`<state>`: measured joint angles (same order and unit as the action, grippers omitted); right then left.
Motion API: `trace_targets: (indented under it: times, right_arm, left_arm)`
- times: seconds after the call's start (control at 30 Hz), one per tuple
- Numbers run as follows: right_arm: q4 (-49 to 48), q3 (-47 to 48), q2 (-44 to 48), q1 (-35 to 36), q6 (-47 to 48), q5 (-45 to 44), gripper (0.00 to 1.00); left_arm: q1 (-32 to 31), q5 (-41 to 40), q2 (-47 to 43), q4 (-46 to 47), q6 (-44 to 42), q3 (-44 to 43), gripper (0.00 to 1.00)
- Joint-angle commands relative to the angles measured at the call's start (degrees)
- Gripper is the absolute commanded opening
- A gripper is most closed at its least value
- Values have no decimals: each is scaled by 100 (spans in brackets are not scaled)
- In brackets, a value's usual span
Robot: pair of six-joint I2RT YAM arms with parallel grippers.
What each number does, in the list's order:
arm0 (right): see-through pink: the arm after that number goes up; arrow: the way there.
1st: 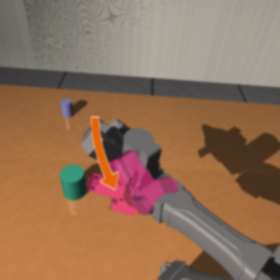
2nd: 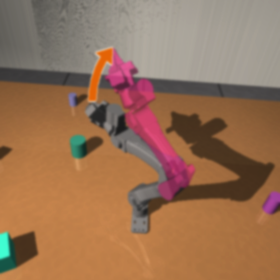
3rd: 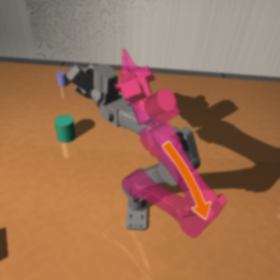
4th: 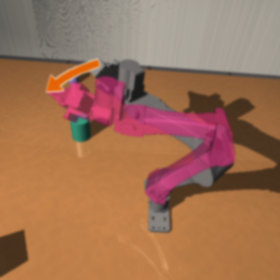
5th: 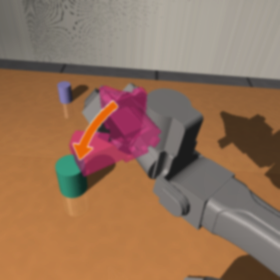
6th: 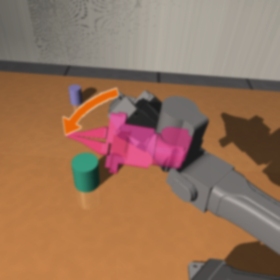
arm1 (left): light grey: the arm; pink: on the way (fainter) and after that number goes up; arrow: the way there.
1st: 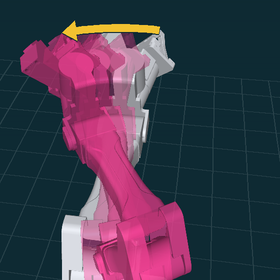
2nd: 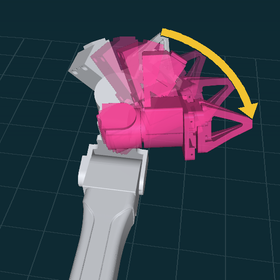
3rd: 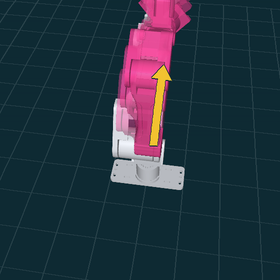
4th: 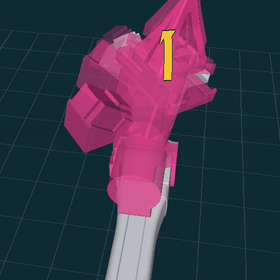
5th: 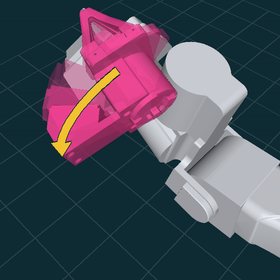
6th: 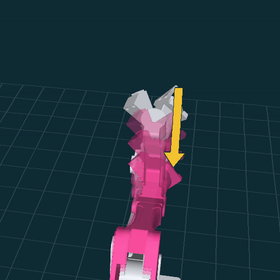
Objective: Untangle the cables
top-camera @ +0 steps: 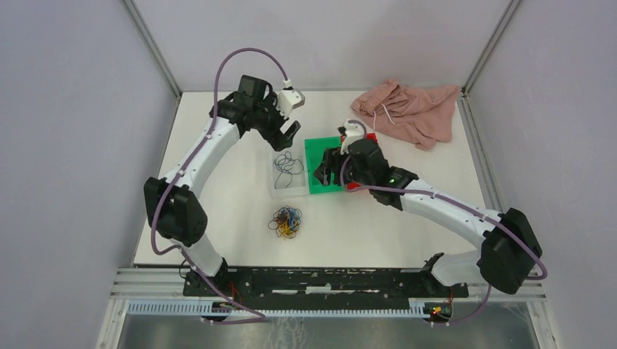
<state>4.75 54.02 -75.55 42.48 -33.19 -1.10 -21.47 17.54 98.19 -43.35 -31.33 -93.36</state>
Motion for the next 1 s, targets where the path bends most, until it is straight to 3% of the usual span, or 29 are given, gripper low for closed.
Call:
trace_targets:
  times: [0.0,0.17,0.33,0.5,0.7,0.97]
  right_arm:
    - [-123,175,-490,745,222,630,69]
    - [-286,-18,-743,1092,19,1085,65]
    - [-277,-83,-679,1769,496,476,64]
    - [-144,155,-894,2336,1251,-93,63]
    - [350,694,-1389,2348,1357,-798,58]
    - [521,902,-1800,2178,969,-99,58]
  left_arm:
    - [373,1100,-1080,-687,-218,376,98]
    - [581,1329,-2052,-876,-537,1133,100]
    - [609,1454,-2627,-1070,-895,1755,100]
    - [715,1661,-2803,-989,-711,2038,99]
    - [740,1739,-3105,-822,-881,2393,97]
    - [797,1781,-3313,-815,-975,2801,91]
